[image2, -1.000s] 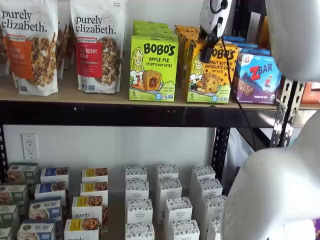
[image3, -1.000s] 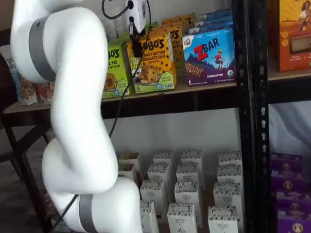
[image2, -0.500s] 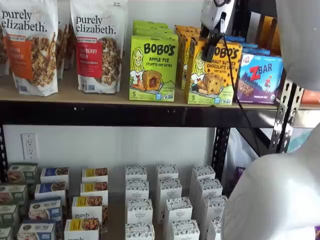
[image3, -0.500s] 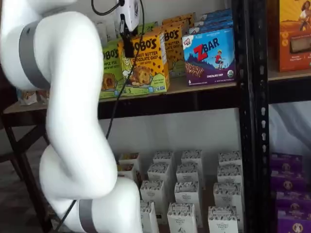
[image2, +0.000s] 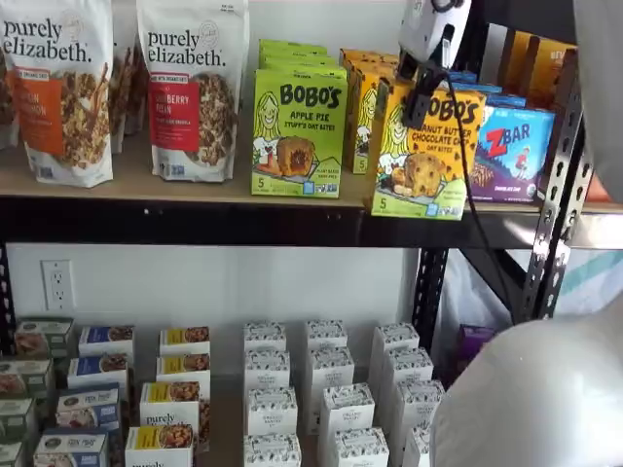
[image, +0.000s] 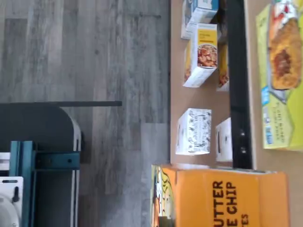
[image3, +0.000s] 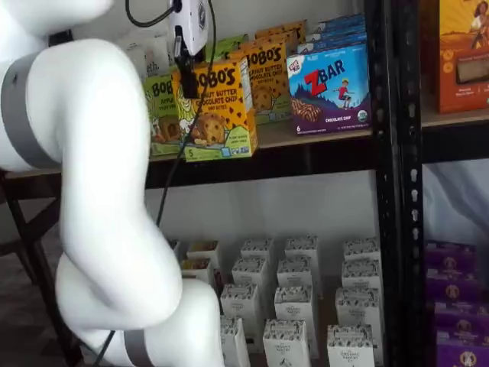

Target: Pick up the orange box on the top shelf, the fifth box from the left

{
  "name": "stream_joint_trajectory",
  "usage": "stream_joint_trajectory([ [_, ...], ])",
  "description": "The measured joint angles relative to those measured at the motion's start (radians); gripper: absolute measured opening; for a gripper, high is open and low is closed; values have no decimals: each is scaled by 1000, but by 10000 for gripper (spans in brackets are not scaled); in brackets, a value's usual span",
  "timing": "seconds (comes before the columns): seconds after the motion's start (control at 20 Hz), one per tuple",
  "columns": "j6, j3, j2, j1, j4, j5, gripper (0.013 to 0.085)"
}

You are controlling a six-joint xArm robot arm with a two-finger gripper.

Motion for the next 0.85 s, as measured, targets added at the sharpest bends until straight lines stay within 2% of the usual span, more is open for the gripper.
stream_joint_trajectory([
  [0.4,6,102,-114,3,6,11,250],
  [0.85,-5,216,-241,-13,9,29,250],
])
